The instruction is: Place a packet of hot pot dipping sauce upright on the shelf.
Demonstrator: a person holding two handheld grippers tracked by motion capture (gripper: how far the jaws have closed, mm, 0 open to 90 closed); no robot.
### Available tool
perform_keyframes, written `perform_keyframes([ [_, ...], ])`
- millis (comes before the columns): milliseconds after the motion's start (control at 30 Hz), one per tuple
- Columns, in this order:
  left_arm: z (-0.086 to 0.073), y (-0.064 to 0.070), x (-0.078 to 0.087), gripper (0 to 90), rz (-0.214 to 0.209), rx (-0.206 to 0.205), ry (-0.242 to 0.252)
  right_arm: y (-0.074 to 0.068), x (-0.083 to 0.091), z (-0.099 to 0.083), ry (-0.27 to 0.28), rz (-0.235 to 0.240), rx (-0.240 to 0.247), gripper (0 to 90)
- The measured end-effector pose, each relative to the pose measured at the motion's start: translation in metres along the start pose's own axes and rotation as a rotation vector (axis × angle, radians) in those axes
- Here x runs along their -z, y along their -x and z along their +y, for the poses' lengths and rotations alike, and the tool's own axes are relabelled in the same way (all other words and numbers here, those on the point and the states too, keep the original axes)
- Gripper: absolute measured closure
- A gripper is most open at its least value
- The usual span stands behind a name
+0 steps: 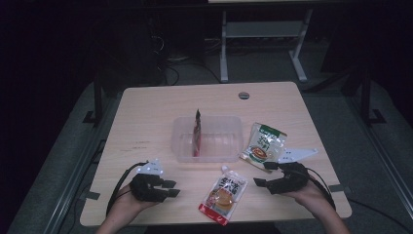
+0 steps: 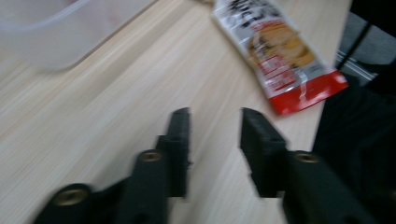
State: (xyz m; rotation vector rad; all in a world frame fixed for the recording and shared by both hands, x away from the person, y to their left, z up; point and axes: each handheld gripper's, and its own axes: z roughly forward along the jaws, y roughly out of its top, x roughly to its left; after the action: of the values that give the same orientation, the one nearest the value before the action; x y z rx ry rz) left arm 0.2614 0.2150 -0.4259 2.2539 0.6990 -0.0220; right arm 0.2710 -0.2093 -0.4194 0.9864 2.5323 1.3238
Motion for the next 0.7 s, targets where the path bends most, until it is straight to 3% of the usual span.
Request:
perform_keyframes([
  [167, 0.017, 0.014, -0.012, 89.3, -0.056, -0.056, 0.008, 0.001, -0.002, -0.001, -0.014, -0.011, 0.004, 26.9],
  [233, 0.025, 0.022, -0.019, 89.6, -0.076, -0.09, 0.001, 0.001, -0.004, -0.001, -0.016, -0.011, 0.006, 26.7],
  [467, 0.042, 0.044, -0.047, 89.7, -0.143, -0.139, -0.011, 0.002, -0.007, -0.001, -0.02, -0.005, 0.007, 26.6],
  [700, 0.053, 0.055, -0.075, 89.7, -0.185, -0.162, -0.025, 0.003, -0.007, -0.002, -0.023, -0.007, -0.003, 26.5],
])
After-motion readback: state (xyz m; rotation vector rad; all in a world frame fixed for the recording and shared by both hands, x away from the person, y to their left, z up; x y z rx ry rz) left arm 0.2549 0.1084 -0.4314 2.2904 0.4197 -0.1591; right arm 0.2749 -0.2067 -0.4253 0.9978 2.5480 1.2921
